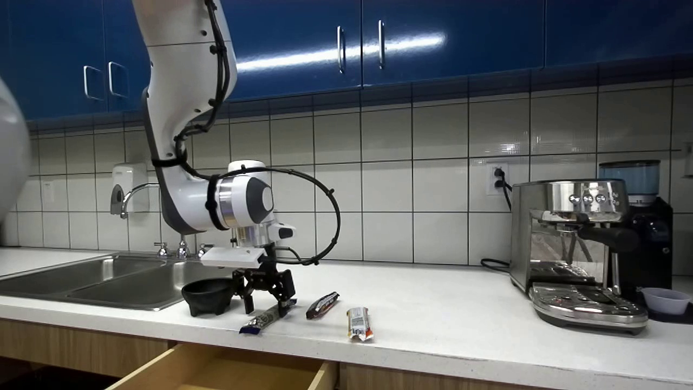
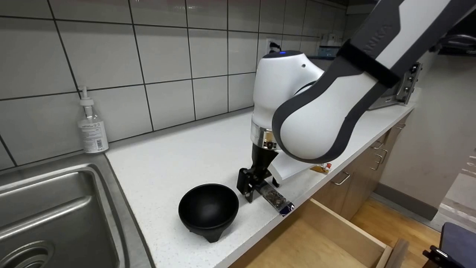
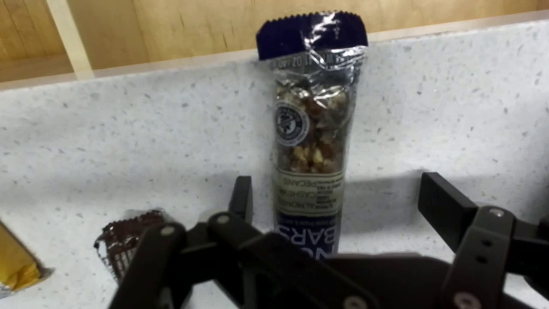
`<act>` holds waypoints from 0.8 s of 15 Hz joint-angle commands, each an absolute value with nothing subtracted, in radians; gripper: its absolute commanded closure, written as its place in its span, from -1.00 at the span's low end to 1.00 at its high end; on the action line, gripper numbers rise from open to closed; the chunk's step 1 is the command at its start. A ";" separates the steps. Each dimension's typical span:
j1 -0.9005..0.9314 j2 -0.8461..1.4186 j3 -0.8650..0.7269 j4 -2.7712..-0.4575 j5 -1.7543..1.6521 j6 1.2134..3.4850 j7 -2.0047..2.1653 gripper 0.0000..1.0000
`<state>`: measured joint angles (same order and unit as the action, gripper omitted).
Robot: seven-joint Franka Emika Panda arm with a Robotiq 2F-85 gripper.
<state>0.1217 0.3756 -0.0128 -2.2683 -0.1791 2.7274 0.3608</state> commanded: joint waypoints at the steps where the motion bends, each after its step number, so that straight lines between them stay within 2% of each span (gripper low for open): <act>1: 0.110 0.393 -0.016 -2.238 -0.120 2.716 0.294 -1.00; 12: 0.083 0.387 -0.014 -2.247 -0.034 2.724 0.218 -1.00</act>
